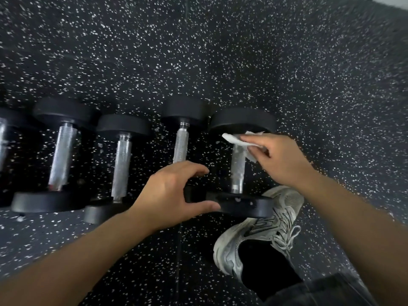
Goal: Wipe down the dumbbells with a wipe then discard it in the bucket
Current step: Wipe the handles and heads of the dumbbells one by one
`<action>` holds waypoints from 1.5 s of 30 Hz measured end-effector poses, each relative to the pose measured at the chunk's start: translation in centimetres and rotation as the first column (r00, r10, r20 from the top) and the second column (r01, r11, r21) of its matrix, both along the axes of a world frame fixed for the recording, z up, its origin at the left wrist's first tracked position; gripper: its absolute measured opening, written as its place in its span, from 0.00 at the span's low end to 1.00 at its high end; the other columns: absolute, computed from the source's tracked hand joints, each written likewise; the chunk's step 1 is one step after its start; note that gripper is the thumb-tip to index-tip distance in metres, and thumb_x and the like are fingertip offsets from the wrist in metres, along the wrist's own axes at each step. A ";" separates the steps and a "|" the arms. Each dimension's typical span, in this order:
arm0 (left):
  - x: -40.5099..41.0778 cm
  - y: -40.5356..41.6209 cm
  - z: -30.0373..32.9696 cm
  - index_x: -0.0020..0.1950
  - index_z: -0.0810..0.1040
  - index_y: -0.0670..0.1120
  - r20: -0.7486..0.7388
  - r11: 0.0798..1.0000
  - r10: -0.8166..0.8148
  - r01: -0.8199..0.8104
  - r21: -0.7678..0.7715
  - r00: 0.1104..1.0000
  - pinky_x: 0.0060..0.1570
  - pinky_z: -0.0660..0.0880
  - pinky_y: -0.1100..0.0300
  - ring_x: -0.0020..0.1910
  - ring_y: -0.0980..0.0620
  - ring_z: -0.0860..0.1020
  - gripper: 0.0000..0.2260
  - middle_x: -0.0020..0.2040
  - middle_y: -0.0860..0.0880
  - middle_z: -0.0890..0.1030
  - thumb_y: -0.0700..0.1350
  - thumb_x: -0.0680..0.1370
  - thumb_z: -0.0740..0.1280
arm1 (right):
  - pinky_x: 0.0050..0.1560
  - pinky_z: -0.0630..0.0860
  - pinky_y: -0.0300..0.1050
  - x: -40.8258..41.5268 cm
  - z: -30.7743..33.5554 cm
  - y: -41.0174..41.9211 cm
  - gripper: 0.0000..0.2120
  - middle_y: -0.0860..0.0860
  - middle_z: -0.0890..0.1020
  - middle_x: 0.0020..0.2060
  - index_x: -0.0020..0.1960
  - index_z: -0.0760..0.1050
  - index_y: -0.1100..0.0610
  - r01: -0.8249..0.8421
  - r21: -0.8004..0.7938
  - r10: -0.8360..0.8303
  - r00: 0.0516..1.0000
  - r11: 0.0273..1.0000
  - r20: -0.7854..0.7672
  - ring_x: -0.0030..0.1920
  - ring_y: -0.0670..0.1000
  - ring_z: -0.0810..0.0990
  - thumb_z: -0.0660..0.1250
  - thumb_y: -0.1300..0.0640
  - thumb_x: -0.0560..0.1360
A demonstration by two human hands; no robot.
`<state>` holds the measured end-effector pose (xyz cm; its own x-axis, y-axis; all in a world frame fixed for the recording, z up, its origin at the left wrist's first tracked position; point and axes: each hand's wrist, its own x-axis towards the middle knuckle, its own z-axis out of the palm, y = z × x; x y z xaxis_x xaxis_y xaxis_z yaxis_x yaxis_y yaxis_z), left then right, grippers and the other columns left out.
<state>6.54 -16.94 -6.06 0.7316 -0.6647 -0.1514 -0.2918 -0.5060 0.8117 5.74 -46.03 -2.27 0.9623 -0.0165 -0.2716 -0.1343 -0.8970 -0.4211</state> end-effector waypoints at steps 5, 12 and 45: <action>-0.6 -1.3 -0.9 0.69 0.76 0.56 0.033 0.997 -0.050 0.048 0.062 0.998 0.64 0.74 0.61 0.62 0.63 0.76 0.36 0.62 0.61 0.80 0.75 0.68 0.67 | 0.40 0.78 0.47 -0.3 -2.0 0.2 0.18 0.47 0.83 0.57 0.70 0.75 0.40 -0.097 -0.111 0.097 0.995 0.989 -0.008 0.36 0.48 0.78 0.63 0.53 0.82; -0.3 -2.1 -0.8 0.68 0.75 0.57 0.026 0.994 -0.050 0.047 0.100 0.998 0.62 0.73 0.61 0.59 0.63 0.77 0.39 0.61 0.62 0.79 0.78 0.65 0.67 | 0.67 0.72 0.45 -2.6 -0.3 -0.6 0.19 0.41 0.79 0.67 0.69 0.74 0.38 -0.334 0.001 0.317 0.893 0.942 -0.319 0.64 0.45 0.78 0.65 0.54 0.81; -1.0 -4.1 -0.5 0.63 0.78 0.54 0.147 0.978 -0.026 -0.006 0.208 0.989 0.50 0.79 0.56 0.50 0.57 0.81 0.43 0.53 0.59 0.82 0.85 0.63 0.59 | 0.60 0.78 0.48 -1.9 -0.7 -0.5 0.17 0.39 0.79 0.65 0.67 0.76 0.37 -0.310 -0.128 0.278 0.935 0.942 -0.221 0.59 0.46 0.81 0.63 0.52 0.81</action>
<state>5.58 -21.07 -6.60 0.7499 -0.6375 -0.1768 -0.4070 -0.6552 0.6364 3.88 -46.52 -2.98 0.8577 0.2007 -0.4734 0.0800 -0.9616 -0.2627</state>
